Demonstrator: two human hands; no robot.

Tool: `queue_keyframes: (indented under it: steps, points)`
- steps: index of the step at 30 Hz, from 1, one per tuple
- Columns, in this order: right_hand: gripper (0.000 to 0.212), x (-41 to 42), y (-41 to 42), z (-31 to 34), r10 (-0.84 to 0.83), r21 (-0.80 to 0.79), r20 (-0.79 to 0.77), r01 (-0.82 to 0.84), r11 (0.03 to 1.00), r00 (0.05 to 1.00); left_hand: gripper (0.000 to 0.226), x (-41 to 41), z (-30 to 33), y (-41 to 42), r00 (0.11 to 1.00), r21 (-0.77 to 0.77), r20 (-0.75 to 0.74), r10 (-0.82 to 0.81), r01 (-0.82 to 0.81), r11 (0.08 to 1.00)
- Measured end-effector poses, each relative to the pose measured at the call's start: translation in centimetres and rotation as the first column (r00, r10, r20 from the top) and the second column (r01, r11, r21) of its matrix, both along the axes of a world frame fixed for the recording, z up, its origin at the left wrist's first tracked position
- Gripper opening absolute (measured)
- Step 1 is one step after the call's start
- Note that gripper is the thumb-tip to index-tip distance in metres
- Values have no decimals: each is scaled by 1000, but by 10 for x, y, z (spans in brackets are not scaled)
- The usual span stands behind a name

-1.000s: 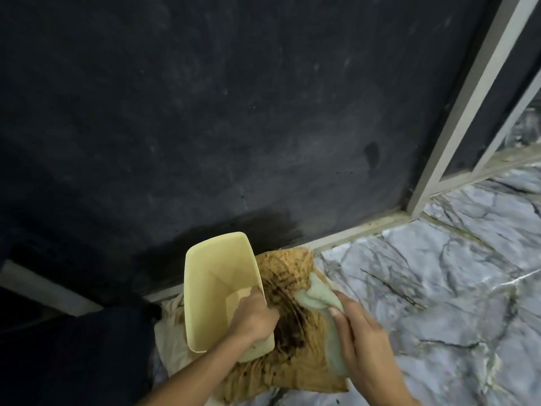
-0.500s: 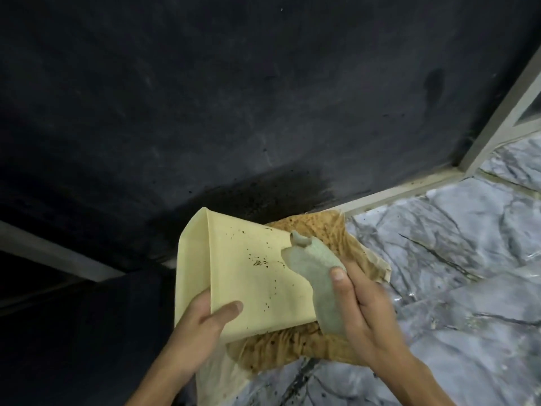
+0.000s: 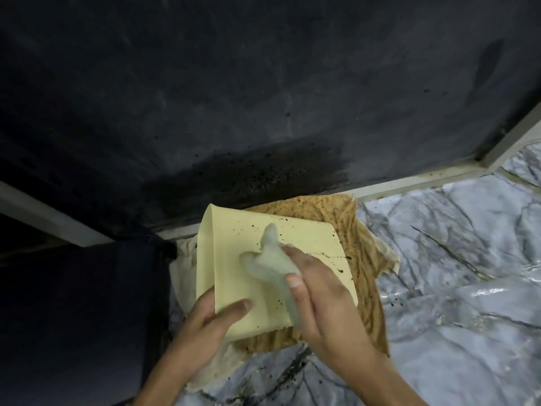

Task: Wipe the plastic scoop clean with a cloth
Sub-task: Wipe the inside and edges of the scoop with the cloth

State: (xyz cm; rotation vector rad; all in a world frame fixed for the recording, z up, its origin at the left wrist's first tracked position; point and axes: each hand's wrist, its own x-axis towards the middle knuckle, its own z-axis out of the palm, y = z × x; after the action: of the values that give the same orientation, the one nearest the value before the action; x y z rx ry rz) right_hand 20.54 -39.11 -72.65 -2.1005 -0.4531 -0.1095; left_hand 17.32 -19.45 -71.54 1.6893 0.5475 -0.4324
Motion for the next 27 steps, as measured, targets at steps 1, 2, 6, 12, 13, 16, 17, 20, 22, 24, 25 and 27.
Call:
queue_keyframes:
  steps: [1, 2, 6, 12, 13, 16, 17, 20, 22, 24, 25, 27]
  points:
    - [46, 3, 10, -12, 25, -112, 9, -24, 993, 1000, 29, 0, -2, 1, 1000, -9, 20, -14, 14, 1000]
    - [48, 5, 18, -25, 45, -185, -7, -46, 982, 999, 34, 0, -3, 2, 999, -19, 36, -19, 19, 1000]
    - [52, 8, 33, -44, 30, -224, -13, -32, 974, 999, 42, 0, -6, 5, 998, -60, 55, -26, 29, 998]
    - [62, 34, 23, -54, 27, -205, -46, -36, 978, 999, 39, 3, -11, 5, 997, -54, 53, -63, 66, 996]
    - [66, 43, 15, -63, -15, -245, -79, -5, 970, 997, 38, 2, -11, 5, 997, -52, 49, -54, 56, 997]
    - [77, 73, -18, -86, -165, -397, -219, 67, 915, 961, 37, -4, -13, 4, 1000, -62, 12, -24, 24, 998]
    - [77, 78, -24, -90, -176, -441, -242, 54, 896, 954, 39, -6, -14, 4, 1000, -72, -1, -16, 16, 997]
    - [67, 73, -11, -79, -9, -498, -203, -95, 862, 979, 58, -7, -17, 7, 1000, -95, -19, 8, -10, 995]
    - [63, 58, 20, -57, 140, -452, -175, -205, 868, 975, 63, -6, -18, 11, 1000, -106, -21, 4, -6, 994]
    - [62, 48, 51, -41, 222, -408, -108, -247, 879, 969, 63, -5, -16, 11, 999, -119, -1, -42, 41, 992]
    - [63, 46, 63, -37, 234, -402, -52, -234, 885, 971, 63, -5, -15, 10, 997, -111, 18, -72, 73, 991]
    - [63, 50, 77, -38, 219, -370, 17, -197, 908, 976, 64, -3, -14, 9, 994, -90, 35, -102, 105, 990]
